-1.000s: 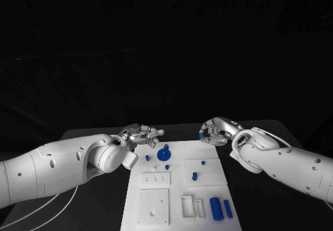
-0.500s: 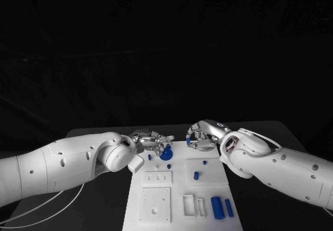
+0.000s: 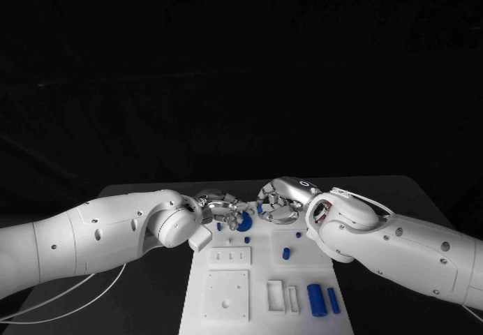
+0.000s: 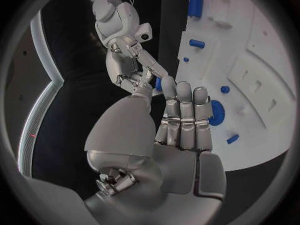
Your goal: Assemble the parts on the task board
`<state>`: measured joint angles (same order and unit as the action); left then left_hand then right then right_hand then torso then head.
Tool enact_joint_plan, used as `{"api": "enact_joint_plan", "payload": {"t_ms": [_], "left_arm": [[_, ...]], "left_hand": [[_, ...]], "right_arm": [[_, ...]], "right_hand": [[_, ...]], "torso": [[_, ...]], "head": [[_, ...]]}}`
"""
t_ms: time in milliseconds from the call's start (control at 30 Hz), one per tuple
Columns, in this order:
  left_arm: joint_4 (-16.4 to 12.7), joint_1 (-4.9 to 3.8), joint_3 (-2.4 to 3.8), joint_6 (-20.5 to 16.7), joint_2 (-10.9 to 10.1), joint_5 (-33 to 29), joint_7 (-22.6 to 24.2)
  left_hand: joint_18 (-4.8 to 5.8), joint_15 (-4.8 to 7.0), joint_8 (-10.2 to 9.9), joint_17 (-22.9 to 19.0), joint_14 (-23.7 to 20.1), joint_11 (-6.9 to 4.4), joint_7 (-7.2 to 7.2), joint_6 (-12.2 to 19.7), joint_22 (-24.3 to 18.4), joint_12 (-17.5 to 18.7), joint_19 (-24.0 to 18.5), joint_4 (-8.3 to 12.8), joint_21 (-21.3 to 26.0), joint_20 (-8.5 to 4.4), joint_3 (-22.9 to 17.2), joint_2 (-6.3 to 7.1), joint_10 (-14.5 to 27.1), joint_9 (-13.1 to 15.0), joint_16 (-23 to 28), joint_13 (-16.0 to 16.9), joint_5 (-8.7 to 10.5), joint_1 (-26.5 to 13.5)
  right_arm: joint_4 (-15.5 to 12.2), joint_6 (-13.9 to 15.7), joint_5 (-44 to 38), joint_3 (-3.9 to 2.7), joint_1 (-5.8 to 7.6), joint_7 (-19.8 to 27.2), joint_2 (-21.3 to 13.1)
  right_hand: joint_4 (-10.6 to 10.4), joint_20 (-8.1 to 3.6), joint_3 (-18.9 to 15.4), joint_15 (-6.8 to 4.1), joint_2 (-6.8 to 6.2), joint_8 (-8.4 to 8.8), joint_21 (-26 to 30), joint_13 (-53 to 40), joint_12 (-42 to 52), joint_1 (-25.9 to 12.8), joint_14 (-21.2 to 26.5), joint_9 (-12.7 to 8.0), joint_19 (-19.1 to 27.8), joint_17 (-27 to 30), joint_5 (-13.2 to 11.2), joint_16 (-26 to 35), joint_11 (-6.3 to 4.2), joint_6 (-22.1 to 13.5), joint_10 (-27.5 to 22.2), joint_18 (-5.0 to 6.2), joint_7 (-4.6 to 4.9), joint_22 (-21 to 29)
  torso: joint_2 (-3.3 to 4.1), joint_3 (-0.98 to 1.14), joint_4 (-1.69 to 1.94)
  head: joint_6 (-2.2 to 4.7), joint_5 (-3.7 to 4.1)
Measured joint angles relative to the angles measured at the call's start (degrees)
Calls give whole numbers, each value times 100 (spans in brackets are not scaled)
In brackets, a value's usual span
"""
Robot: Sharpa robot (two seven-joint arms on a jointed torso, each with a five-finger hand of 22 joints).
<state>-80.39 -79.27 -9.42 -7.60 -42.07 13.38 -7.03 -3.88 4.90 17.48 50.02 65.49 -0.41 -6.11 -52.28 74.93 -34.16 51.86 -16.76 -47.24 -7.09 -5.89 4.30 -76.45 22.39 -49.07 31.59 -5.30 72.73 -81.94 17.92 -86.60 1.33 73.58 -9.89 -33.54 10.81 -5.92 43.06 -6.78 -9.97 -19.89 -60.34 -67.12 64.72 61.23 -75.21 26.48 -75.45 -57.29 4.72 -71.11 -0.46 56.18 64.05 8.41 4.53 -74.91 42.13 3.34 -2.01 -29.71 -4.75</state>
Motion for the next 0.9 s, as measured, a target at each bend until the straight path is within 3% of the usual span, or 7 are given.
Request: {"api": "enact_joint_plan", "payload": {"t_ms": [433,733,833,900], "left_arm": [[7,0,1,42,-1,37,-68],[-1,0,-2,93,5,81,-133],[4,0,-3,101,6,95,-152],[6,0,-5,105,9,102,-166]], "left_hand": [[0,0,0,-33,0,-20,8,-8,-1,0,-28,12,0,12,-43,0,20,1,0,8,0,0],[0,0,65,-77,0,-26,72,-219,-1,0,-28,12,-21,13,-43,0,25,41,-40,43,-25,0],[0,0,95,-103,1,-44,81,-288,-2,0,-66,16,-35,18,-80,0,43,90,-69,61,-646,0],[0,-3,103,-119,-2,-44,95,-325,-2,0,-79,23,-53,22,-63,-29,43,116,-85,73,-818,-28]], "right_arm": [[4,-71,-21,41,0,-27,108],[45,-84,-22,54,0,-32,165],[41,-86,-22,56,0,-32,182],[38,-86,-22,61,0,-32,200]], "right_hand": [[0,9,0,3,0,16,0,-5,0,0,-1,2,-8,1,23,0,5,-2,5,0,2,0],[1,9,-2,4,0,16,0,-4,0,0,-1,4,-8,1,23,0,5,-5,5,0,5,1],[1,10,-2,6,0,17,0,-4,0,0,1,4,-8,0,23,0,5,-5,5,-1,6,1],[1,10,-2,7,-1,17,0,-4,0,0,1,4,-7,-4,38,0,6,-2,6,-1,2,1]], "torso": [[7,-6,-5],[9,-7,-2],[9,-11,-2],[9,-11,-3]], "head": [[-10,3],[-31,11],[-36,12],[-42,12]]}}
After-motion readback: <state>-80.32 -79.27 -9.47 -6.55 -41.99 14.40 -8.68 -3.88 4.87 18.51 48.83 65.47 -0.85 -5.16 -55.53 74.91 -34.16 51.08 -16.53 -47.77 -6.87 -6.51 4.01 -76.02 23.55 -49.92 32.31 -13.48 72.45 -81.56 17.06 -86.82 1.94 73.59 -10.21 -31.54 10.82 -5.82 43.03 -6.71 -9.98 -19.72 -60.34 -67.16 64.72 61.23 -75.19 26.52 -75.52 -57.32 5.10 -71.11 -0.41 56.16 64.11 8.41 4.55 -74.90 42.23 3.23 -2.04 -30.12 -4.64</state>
